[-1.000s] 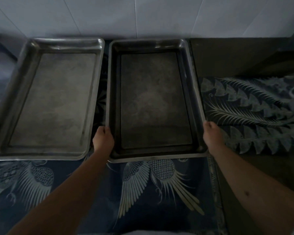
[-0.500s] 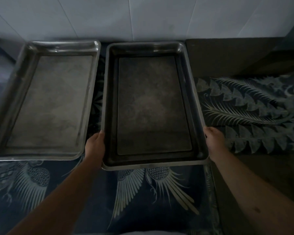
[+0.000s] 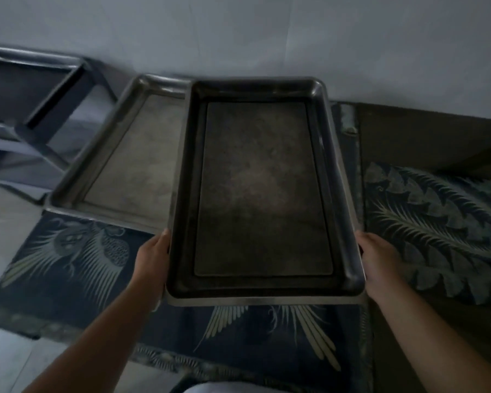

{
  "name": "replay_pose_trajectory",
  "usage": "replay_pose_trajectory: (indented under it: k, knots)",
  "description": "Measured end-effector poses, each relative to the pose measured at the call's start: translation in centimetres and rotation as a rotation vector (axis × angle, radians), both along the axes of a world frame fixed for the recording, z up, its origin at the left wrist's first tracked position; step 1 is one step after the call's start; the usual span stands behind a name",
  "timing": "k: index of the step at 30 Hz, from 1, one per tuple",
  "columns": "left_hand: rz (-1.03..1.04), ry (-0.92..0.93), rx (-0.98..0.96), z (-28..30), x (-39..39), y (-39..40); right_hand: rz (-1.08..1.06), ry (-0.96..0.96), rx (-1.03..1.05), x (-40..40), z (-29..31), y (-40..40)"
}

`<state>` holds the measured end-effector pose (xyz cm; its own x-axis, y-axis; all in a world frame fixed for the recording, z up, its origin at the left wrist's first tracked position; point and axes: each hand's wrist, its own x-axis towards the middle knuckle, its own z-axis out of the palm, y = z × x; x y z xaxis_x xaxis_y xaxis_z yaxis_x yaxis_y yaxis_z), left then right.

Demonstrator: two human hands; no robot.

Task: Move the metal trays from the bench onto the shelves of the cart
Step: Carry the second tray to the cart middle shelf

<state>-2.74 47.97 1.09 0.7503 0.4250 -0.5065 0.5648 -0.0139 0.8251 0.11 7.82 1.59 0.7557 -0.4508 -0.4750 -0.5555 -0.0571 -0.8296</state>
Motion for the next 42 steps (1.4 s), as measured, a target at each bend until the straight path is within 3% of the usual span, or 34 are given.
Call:
replay_pose_trajectory:
  k: [6, 14, 29, 36, 42]
  knots:
    - [0.217, -0.089, 0.026, 2.0, -6.5, 5.7, 0.259, -0.034, -0.026, 1.4, 0.7, 7.1]
    - [0.574, -0.106, -0.019, 3.5, -18.8, 15.4, 0.576, -0.023, -0.026, 0.9, 2.4, 22.8]
    - [1.056, -0.091, 0.102, 3.1, -44.3, 37.2, 1.044, -0.038, 0.052, -11.4, 2.8, 59.1]
    - [1.176, -0.037, 0.15, 2.4, -47.2, 45.2, 1.14, -0.041, 0.073, -12.4, 2.0, 71.5]
    - [1.17, 0.005, 0.188, 0.9, -42.9, 53.7, 1.144, -0.014, 0.085, -8.7, -0.7, 80.8]
